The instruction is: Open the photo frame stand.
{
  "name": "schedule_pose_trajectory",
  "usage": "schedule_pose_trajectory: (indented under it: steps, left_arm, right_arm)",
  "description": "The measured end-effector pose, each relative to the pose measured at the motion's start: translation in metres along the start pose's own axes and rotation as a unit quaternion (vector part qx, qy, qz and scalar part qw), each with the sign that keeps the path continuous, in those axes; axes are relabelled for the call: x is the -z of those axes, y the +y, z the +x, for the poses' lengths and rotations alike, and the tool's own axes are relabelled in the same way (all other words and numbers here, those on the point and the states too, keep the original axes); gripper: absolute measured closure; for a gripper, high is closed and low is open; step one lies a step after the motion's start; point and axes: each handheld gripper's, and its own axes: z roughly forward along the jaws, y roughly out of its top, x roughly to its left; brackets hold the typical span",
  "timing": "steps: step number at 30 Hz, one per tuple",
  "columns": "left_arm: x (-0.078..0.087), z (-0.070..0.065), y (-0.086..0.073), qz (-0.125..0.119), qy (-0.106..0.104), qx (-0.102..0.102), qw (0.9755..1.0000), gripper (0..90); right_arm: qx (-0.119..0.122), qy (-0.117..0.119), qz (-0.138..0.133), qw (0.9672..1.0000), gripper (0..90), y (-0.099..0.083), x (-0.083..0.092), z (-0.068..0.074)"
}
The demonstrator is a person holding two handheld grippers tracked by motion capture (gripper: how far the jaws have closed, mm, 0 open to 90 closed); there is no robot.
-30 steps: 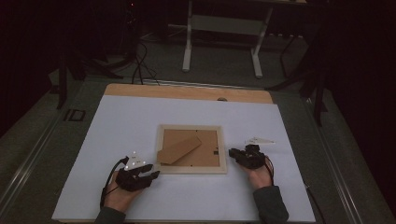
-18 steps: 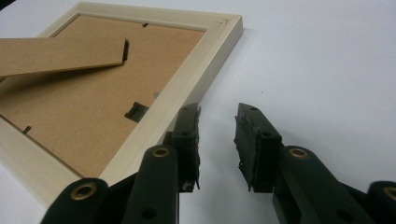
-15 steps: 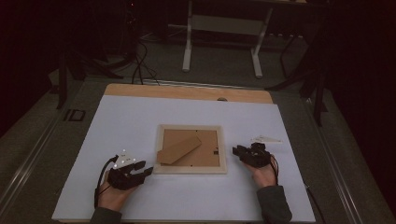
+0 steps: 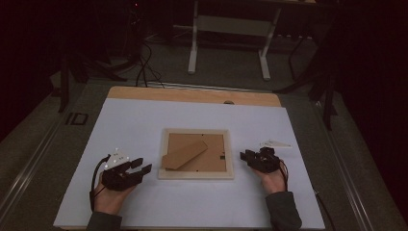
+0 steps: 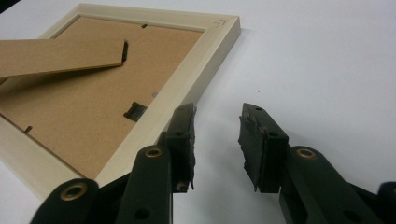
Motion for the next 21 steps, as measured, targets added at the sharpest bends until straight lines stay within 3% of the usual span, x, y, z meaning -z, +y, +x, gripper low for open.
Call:
schedule_pose_trajectory:
  steps: [6,11,21]
  left_arm:
    - [0.004,0.002,0.014,-0.012,-0.018,0.004,0.9998,57.2]
    - [0.003,0.002,0.03,-0.011,-0.027,-0.008,0.9996,57.2]
    - [-0.01,0.006,0.06,-0.005,-0.036,-0.005,0.9993,54.2]
  right_arm:
    - [0.007,0.005,0.0,1.0,64.0,0.001,-0.001,0.004]
    - [0.018,0.002,0.005,0.9998,63.5,0.002,-0.002,0.007]
    - [0.027,0.008,0.001,0.9996,62.4,0.004,0.0,0.009]
